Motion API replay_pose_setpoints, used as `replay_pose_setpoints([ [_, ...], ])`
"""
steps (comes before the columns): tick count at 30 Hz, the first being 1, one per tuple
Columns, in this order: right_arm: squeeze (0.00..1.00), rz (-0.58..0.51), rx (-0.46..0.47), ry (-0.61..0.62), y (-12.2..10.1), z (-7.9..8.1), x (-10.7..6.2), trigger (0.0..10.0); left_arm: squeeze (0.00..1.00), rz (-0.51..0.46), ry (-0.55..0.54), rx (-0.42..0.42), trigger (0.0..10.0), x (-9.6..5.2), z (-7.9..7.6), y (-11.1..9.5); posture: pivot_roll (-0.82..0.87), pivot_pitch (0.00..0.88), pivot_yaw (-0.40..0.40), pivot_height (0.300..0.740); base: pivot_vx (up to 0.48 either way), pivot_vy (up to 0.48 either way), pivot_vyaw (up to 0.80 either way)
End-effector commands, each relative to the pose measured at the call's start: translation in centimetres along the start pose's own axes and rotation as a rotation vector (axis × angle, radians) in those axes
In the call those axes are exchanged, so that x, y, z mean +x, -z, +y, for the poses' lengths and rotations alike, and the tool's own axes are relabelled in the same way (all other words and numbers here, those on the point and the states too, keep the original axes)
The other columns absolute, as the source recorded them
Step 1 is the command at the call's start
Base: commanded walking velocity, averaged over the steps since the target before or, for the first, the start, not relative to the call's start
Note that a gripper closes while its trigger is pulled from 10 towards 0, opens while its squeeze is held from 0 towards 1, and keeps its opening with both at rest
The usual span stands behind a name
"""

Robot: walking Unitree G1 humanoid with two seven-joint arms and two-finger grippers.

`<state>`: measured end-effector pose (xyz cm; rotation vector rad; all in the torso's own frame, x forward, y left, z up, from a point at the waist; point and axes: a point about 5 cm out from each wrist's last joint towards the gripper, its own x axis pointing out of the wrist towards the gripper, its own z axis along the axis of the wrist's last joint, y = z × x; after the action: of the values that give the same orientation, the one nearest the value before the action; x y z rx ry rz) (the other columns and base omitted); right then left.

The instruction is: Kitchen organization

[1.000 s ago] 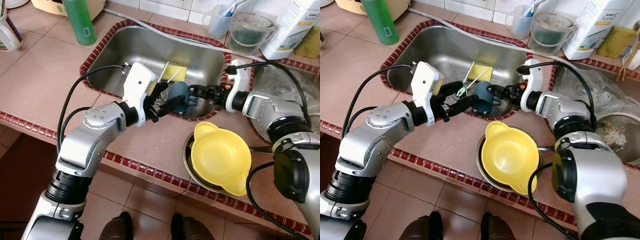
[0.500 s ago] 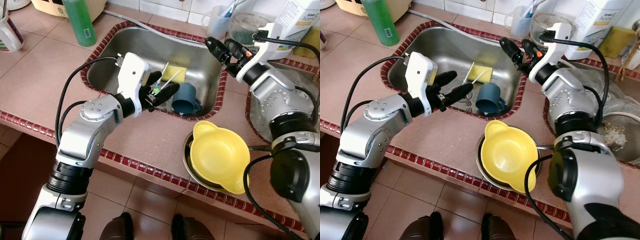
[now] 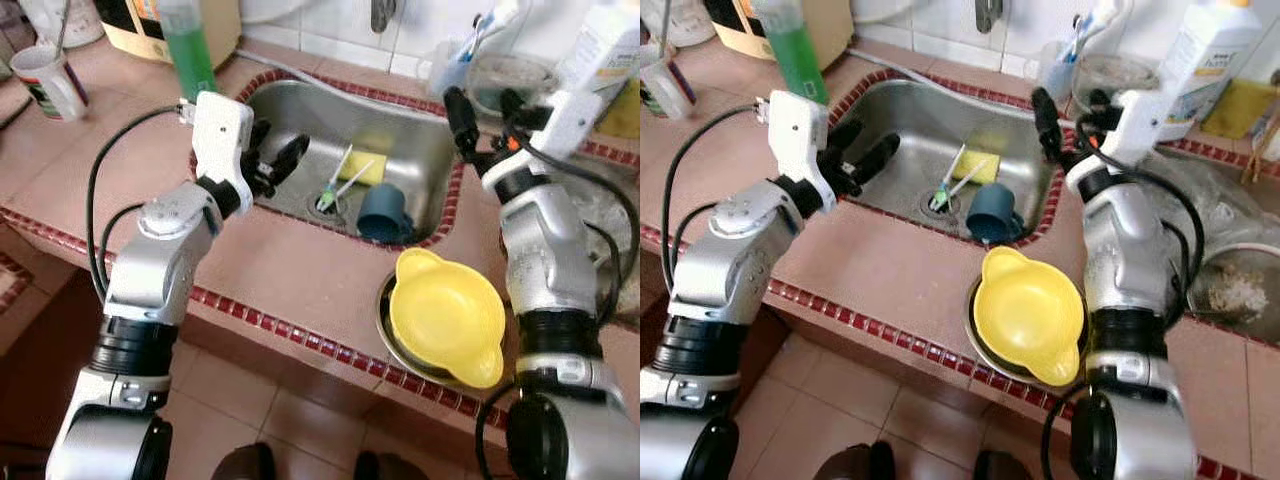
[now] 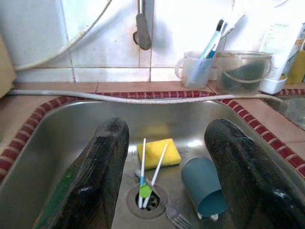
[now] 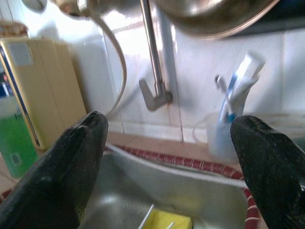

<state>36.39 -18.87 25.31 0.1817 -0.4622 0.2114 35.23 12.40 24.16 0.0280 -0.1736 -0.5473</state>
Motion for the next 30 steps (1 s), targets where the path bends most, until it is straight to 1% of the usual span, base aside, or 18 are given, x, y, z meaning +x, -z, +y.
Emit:
replay_pose_setpoints([
  [1, 0.00, -0.042, -0.056, 0.013, -0.8, 0.5, -0.7, 10.0, 0.00, -0.017, -0.002, 0.005, 10.0, -0.3, -0.1, 0.1, -0.14, 0.041, 0.027, 0.740, 0.000, 0.000, 0.00],
  [2, 0.00, -0.054, -0.089, 0.026, -0.8, 0.6, -1.3, 10.0, 0.00, -0.021, 0.000, 0.001, 10.0, -0.4, -0.2, 0.3, -0.15, 0.037, 0.030, 0.740, 0.000, 0.000, 0.00],
  [4, 0.00, -0.067, -0.111, 0.053, -0.9, 0.6, -2.0, 10.0, 0.00, -0.031, 0.016, -0.006, 10.0, -0.6, -0.4, 0.6, -0.15, 0.030, 0.031, 0.740, 0.000, 0.000, 0.00],
  [5, 0.00, -0.074, -0.124, 0.075, -1.0, 0.7, -2.4, 10.0, 0.00, -0.038, 0.028, -0.025, 10.0, -0.7, -0.6, 0.8, -0.15, 0.030, 0.031, 0.740, 0.000, 0.000, 0.00],
  [6, 0.00, -0.094, -0.163, 0.105, -1.2, 0.8, -3.4, 10.0, 0.00, -0.055, 0.028, -0.058, 10.0, -1.1, -0.6, 1.0, -0.16, 0.028, 0.027, 0.740, 0.000, 0.000, 0.00],
  [7, 0.00, -0.094, -0.163, 0.105, -1.2, 0.8, -3.4, 10.0, 0.00, -0.055, 0.028, -0.058, 10.0, -1.1, -0.6, 1.0, -0.16, 0.028, 0.027, 0.740, 0.000, 0.000, 0.00],
  [8, 0.00, -0.110, -0.270, 0.130, -1.4, 1.0, -4.2, 10.0, 0.00, -0.057, 0.014, -0.075, 10.0, -1.4, -0.5, 1.4, -0.17, 0.030, 0.026, 0.740, 0.000, 0.000, 0.00],
  [10, 0.00, -0.106, -0.297, 0.135, -1.2, 1.3, -5.2, 10.0, 0.00, -0.054, -0.015, -0.097, 10.0, -1.8, -0.4, 1.9, -0.17, 0.027, 0.026, 0.740, 0.000, 0.000, 0.00],
  [11, 0.00, -0.085, -0.290, 0.151, -0.8, 1.5, -6.2, 10.0, 0.00, -0.063, -0.046, -0.125, 10.0, -2.2, -0.4, 2.5, -0.18, 0.027, 0.021, 0.740, 0.000, 0.000, 0.00],
  [12, 0.00, -0.074, -0.284, 0.154, -0.6, 1.6, -6.5, 10.0, 0.00, -0.063, -0.056, -0.135, 10.0, -2.4, -0.4, 2.6, -0.18, 0.027, 0.021, 0.740, 0.000, 0.000, 0.00],
  [13, 0.00, -0.072, -0.283, 0.140, -0.3, 2.1, -7.2, 10.0, 0.00, -0.067, -0.068, -0.131, 10.0, -2.7, -0.5, 3.0, -0.18, 0.021, 0.020, 0.740, 0.000, 0.000, 0.00],
  [16, 0.00, -0.058, -0.289, 0.147, 0.0, 2.9, -8.2, 10.0, 0.00, -0.051, -0.075, -0.092, 10.0, -3.5, -1.0, 3.9, -0.17, 0.013, 0.010, 0.740, 0.000, 0.000, 0.00],
  [18, 0.00, -0.053, -0.285, 0.146, 0.2, 3.1, -8.4, 10.0, 0.00, -0.046, -0.078, -0.094, 10.0, -3.6, -1.1, 4.1, -0.17, 0.013, 0.010, 0.740, 0.000, 0.000, 0.00],
  [19, 0.00, -0.037, -0.261, 0.133, 0.6, 3.7, -8.9, 10.0, 0.00, -0.042, -0.077, -0.087, 10.0, -4.0, -1.4, 4.5, -0.17, 0.006, 0.005, 0.740, 0.000, 0.000, 0.00],
  [21, 0.00, -0.030, -0.250, 0.128, 0.8, 4.0, -9.1, 10.0, 0.00, -0.041, -0.075, -0.081, 10.0, -4.2, -1.5, 4.6, -0.17, 0.005, 0.003, 0.740, 0.000, 0.000, 0.00],
  [24, 0.00, 0.011, -0.268, 0.105, 1.7, 5.1, -9.9, 10.0, 0.00, -0.042, -0.082, -0.088, 10.0, -4.8, -2.0, 5.1, -0.16, 0.000, -0.003, 0.740, 0.000, 0.000, 0.00],
  [28, 0.00, 0.025, -0.266, 0.084, 2.1, 5.5, -10.0, 10.0, 0.00, -0.044, -0.081, -0.099, 10.0, -5.0, -2.2, 5.2, -0.16, 0.000, -0.003, 0.740, 0.000, 0.000, 0.00],
  [30, 0.00, 0.026, -0.271, 0.078, 2.1, 5.5, -9.9, 10.0, 0.00, -0.045, -0.079, -0.102, 10.0, -5.0, -2.2, 5.2, -0.16, 0.000, -0.001, 0.740, 0.000, -0.272, 0.00],
])
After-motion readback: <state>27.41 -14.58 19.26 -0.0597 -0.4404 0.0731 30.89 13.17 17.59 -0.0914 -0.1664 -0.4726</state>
